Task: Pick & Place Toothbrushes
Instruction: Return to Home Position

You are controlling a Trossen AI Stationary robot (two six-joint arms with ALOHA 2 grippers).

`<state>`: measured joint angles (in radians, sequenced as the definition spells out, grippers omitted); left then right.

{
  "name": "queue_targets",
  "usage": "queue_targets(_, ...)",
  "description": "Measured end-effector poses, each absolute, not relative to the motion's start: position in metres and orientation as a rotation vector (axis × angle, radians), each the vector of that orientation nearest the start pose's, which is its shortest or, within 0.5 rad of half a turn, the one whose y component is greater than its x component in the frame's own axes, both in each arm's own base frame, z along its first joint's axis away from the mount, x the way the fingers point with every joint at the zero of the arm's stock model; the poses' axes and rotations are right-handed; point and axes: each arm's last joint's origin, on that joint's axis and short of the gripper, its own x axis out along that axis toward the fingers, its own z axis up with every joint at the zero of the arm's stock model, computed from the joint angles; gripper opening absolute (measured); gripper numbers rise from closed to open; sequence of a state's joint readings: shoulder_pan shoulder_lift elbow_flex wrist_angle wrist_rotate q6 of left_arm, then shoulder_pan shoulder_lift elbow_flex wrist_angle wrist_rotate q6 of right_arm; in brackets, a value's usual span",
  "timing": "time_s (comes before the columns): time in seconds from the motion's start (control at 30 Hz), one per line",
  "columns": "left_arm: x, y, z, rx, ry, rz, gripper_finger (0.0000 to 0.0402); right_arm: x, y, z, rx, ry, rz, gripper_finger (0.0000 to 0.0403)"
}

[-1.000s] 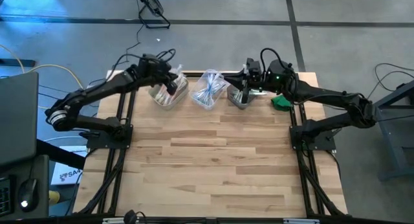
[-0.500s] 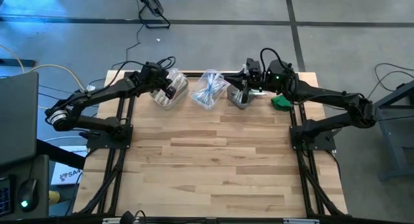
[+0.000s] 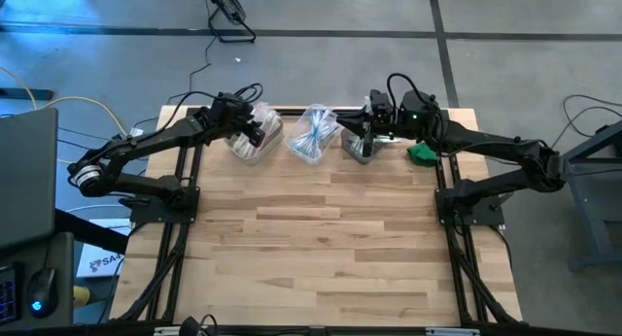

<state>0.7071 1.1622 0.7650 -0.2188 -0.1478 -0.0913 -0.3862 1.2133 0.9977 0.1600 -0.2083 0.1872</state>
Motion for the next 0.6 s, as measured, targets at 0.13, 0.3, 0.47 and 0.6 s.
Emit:
queue_targets(0.13,0.182,0.161,0.251,-0.318,0.543,0.876,0.0185,0.258,-0.099,0.352,0.214,0.031,-0.221,0.0017)
queue_targets(0.3,0.182,0.157,0.260,-0.275,0.497,0.786,0.0186,0.260,-0.093,0.352,0.247,0.029,-0.214,0.0009)
queue_targets(0.47,0.176,0.140,0.281,-0.227,0.410,0.680,0.0186,0.264,-0.079,0.352,0.274,0.037,-0.134,0.0003)
queue_targets(0.6,0.169,0.116,0.300,-0.182,0.323,0.611,0.0186,0.268,-0.065,0.352,0.276,0.041,-0.090,0.0003)
